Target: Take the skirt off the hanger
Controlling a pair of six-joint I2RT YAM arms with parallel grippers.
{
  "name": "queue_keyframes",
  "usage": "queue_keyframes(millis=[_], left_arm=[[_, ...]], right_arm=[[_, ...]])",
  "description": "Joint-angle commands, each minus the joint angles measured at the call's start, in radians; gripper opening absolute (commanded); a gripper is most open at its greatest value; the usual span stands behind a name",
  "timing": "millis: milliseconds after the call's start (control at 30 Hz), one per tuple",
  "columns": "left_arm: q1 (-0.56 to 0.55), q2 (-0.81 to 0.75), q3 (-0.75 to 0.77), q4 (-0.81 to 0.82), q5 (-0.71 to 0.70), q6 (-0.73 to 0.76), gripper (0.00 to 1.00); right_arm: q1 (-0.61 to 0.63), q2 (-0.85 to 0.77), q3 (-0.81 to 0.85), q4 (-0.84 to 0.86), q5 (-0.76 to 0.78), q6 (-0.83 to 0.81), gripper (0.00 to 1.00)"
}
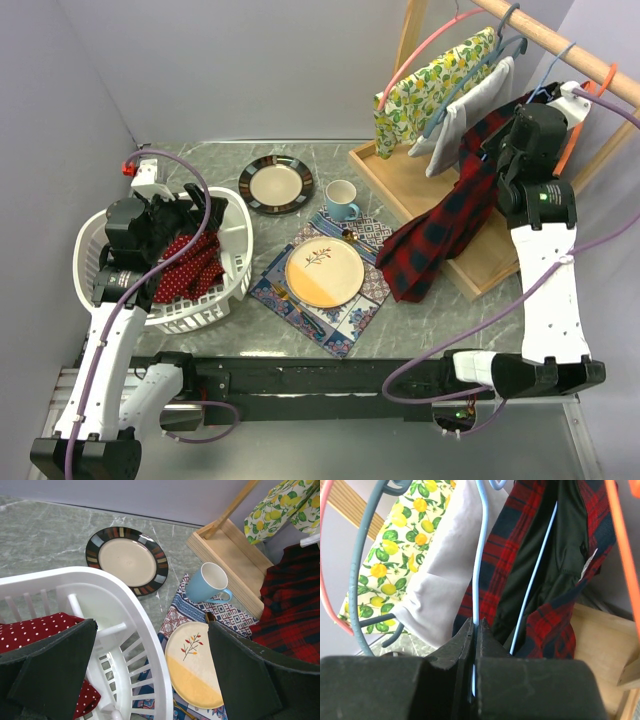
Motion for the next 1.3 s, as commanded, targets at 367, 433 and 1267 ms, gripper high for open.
queue_keyframes(millis=[367, 433, 1267], left_arm=[[-0.004, -0.015, -0.001, 0.040, 0.005, 0.007, 0.99], [-0.004, -0.015, 0.001, 0.040, 0.008, 0.006, 0.99], [-0.021, -0.022, 0.096, 0.086, 0.325, -0.075, 0.99]], right_arm=[[-0.004, -0.110, 0.078, 0.191, -0.013, -0.070, 0.00], [-0.002, -0.115, 0.087, 0.168, -0.017, -0.058, 0.00], [0.052, -0.351, -0.022, -0.038, -0.216, 0.125, 0.00]])
